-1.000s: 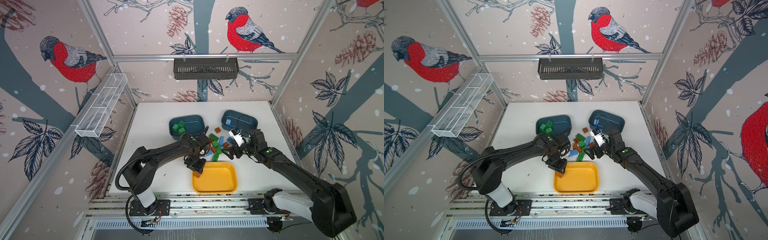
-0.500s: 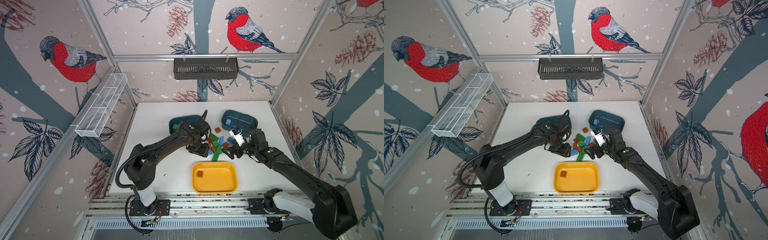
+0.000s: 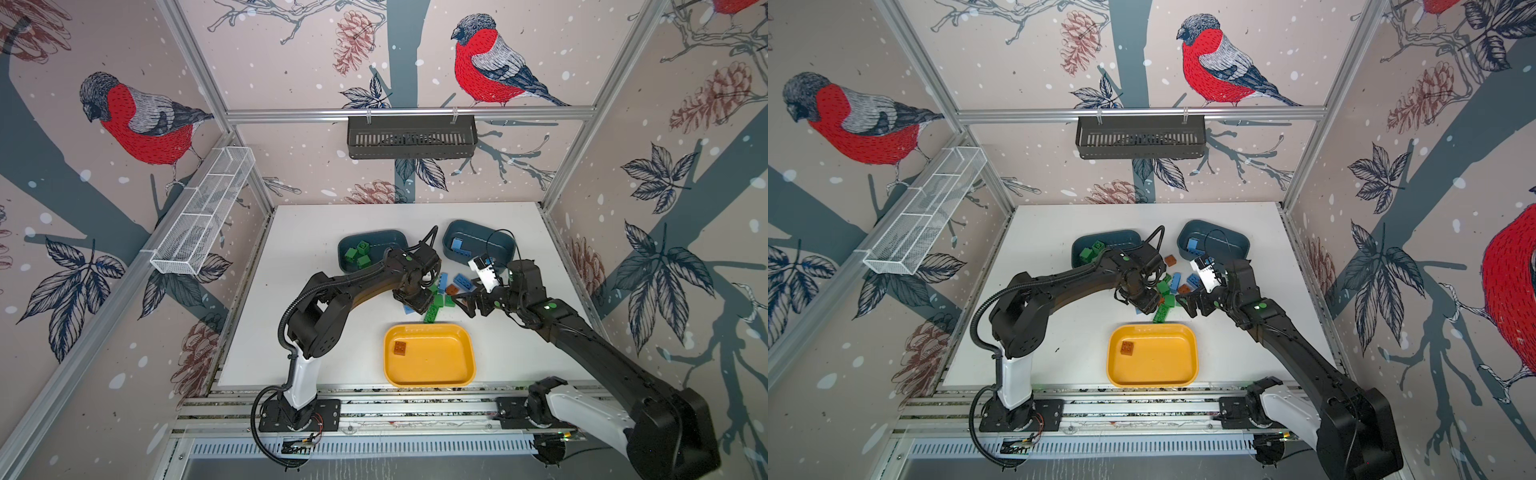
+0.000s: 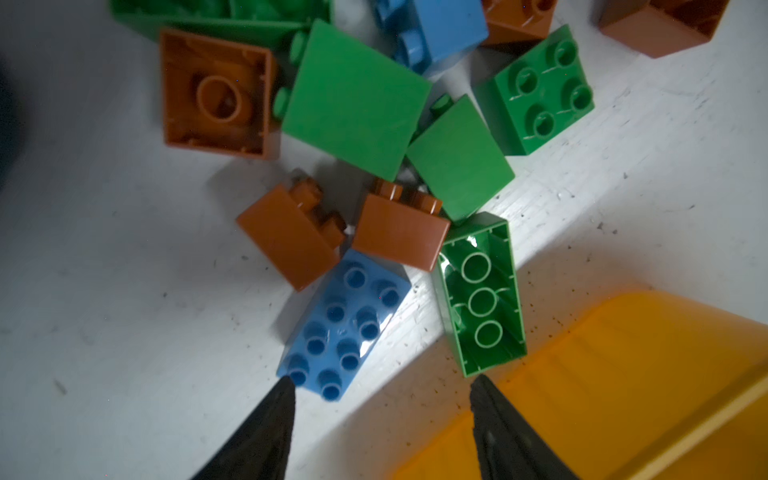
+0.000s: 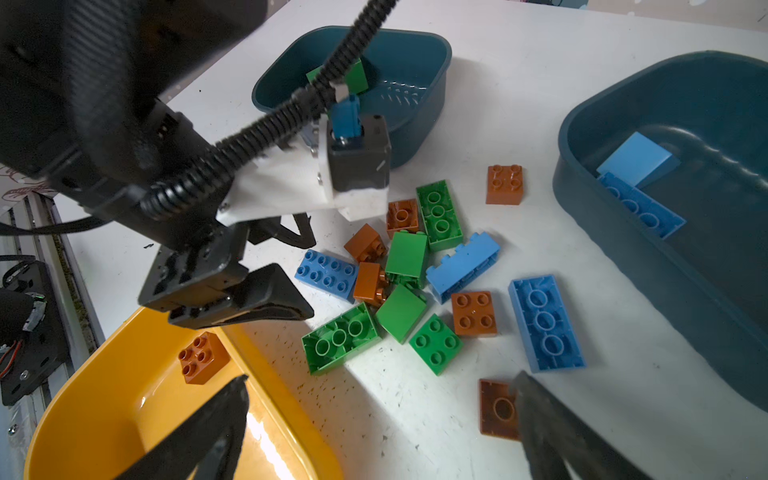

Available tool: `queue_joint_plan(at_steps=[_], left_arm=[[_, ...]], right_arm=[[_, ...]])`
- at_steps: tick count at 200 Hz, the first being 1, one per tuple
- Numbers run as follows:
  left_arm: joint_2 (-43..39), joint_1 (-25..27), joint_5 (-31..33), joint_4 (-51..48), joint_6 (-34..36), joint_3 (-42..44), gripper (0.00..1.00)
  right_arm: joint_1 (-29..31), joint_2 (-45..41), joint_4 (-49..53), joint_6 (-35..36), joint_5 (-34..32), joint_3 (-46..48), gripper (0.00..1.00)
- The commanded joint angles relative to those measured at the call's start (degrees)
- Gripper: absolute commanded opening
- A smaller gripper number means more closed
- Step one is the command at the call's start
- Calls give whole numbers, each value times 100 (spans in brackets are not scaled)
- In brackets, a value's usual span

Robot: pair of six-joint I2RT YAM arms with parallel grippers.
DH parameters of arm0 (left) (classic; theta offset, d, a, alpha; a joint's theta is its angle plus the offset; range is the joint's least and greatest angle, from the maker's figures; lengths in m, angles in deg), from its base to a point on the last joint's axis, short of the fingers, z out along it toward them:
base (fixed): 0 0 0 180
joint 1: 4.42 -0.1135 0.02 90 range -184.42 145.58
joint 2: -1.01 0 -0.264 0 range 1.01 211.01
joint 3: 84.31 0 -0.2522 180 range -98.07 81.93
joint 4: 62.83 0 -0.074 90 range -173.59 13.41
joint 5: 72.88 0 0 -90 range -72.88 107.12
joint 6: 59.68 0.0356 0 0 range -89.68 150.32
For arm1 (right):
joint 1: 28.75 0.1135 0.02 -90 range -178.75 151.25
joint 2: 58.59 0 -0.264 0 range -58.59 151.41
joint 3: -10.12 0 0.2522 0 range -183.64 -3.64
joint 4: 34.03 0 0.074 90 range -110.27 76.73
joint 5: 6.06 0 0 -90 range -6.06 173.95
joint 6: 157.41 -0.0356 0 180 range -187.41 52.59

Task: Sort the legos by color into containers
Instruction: 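Return the left gripper to the pile and grasp a blue 2x2 brick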

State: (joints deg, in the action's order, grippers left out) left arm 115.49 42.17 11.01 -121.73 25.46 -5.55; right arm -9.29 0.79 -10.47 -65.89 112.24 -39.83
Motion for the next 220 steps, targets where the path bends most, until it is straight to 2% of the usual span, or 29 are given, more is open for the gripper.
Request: queue_joint_plan(at_steps=[1,43,70,85,107,125,175,196,220], left_arm=[[150,8,215,196,522,-26,67],[286,8,398,431,760,188,67],[368,10,507,518,853,253,63],[389,10,523,557,916,325,56],[359,8,523,528,985,366,36],[227,0,483,456,1029,355,31],[-293,-6,10,-290,1172,185,29],[-355,-23,-202,-753,1042,-318,29],[-291,-113,-306,-717,724,-1031,29]], right_arm=[[-58,-92,107,39,-43,37,99],[-143,-193,129,36,-22,112,99],[-138,-154,136,32,-8,86,99],[-145,-159,138,33,-8,90,99],[-147,-158,173,41,-7,94,99],[-148,-183,189,45,-17,94,100],[-180,-177,189,51,-20,9,99],[-250,-196,135,-17,-17,-68,99],[-393,-243,-27,-154,53,-91,99]])
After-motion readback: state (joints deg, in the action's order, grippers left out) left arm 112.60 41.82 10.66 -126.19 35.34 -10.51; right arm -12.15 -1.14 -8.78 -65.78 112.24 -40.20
